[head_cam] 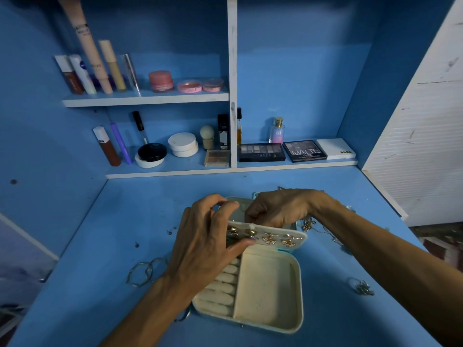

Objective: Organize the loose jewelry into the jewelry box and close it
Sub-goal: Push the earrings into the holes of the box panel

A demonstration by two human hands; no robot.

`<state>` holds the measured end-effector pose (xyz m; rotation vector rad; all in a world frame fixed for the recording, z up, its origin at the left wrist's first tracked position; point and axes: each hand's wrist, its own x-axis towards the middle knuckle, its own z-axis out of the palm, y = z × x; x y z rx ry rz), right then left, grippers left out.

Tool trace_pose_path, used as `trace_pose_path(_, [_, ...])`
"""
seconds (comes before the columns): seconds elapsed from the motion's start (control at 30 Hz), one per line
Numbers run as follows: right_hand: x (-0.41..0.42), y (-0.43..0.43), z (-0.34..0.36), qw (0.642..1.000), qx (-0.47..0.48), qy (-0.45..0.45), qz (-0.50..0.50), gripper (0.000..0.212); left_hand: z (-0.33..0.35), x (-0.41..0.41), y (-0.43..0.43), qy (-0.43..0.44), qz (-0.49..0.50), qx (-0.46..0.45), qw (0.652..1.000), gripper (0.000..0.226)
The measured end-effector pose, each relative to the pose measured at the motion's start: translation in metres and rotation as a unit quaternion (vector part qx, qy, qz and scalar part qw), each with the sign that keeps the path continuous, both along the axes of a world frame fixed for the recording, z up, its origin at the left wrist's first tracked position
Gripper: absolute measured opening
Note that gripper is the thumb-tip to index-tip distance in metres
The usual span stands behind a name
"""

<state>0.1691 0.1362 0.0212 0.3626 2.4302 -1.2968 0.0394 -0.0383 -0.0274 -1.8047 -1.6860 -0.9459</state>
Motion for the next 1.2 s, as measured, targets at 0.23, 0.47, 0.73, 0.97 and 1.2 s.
trace_pose_path(0.23, [0.003,0.001,0.000,0.999,-0.031,0.007,0.000,0.011,0.001,0.000,-0.001,-0.007,-0.003,-0.001,1.000,0.081])
trace_pose_path(0.47, [0.008,0.006,-0.007,0.999,-0.038,0.012,-0.015,0.006,0.000,-0.001,0.001,-0.024,-0.001,-0.017,1.000,0.084])
trace_pose_path(0.73, [0.037,0.029,0.002,0.968,-0.128,0.111,-0.186,0.020,0.010,-0.010,0.015,-0.109,0.004,-0.137,0.985,0.104])
trace_pose_path(0.97, [0.056,0.039,0.021,0.958,-0.118,0.145,-0.218,0.037,0.011,-0.014,0.024,-0.145,0.002,-0.199,0.969,0.112])
trace_pose_path(1.2, [0.048,0.039,0.011,0.953,-0.050,0.155,-0.256,0.019,0.002,-0.020,0.026,-0.137,0.013,-0.209,0.968,0.111])
